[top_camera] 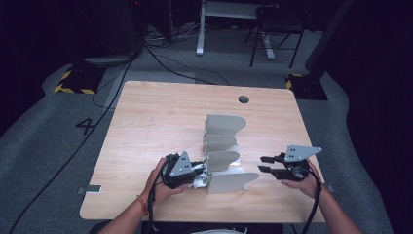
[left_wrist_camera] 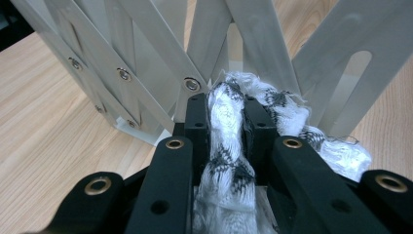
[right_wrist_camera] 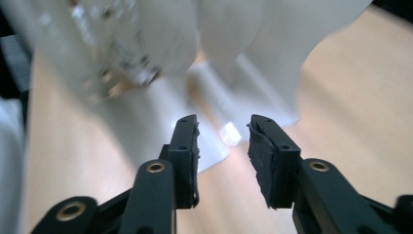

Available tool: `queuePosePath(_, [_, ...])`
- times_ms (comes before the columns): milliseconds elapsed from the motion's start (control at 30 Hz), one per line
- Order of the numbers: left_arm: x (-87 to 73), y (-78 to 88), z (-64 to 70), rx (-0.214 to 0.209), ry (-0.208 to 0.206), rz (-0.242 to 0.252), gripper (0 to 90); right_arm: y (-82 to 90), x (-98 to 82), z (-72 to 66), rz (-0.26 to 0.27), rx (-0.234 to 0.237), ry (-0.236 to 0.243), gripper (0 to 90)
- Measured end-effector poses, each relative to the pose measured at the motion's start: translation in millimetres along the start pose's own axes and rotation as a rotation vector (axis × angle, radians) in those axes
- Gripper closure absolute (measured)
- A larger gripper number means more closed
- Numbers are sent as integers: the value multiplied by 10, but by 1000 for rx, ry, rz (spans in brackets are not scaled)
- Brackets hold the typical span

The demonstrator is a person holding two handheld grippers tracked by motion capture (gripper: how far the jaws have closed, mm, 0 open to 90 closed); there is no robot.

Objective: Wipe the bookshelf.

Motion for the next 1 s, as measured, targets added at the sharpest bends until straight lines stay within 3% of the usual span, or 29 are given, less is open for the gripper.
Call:
queuePosePath(100, [38,-56,15,0,0,5,774,-23,-141,-152,-26,36,-5,566])
queuePosePath(233, [121,-163,37,-6,5,22,776,-116,-175,-308,-42,57,5,518])
queuePosePath(267, [147,-181,48,0,-7,23,777,-148,-171,-334,-53,43,21,514])
queuePosePath(333, [202,-181,53,16,-23,36,780,-174,-170,-342,-41,41,7,514])
queuePosePath(433, [311,-98,12,39,-12,101,781,-188,-183,-326,-24,23,-3,506])
queuePosePath(600, [466,77,-106,78,22,204,780,-225,-178,-350,-11,36,9,547])
queuePosePath(667, [493,94,-115,73,25,218,779,-245,-177,-369,-11,33,20,571])
queuePosePath(733, [536,110,-77,57,-4,236,778,-261,-168,-377,-8,10,33,563])
queuePosePath(933, [516,180,15,20,-19,261,785,-295,-171,-331,-8,-15,19,558])
queuePosePath(1000, [511,210,66,-17,-26,267,787,-308,-178,-333,-16,-21,22,570])
Point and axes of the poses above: each handheld gripper's, and its own axes: y roughly backward along the jaws, x roughly out of its top, z roughly to its right, the point moved 3 cm from there along -y, roughly forward along the jaws, and after that the axes turned 3 degrees about -x, right-handed, at the moved point
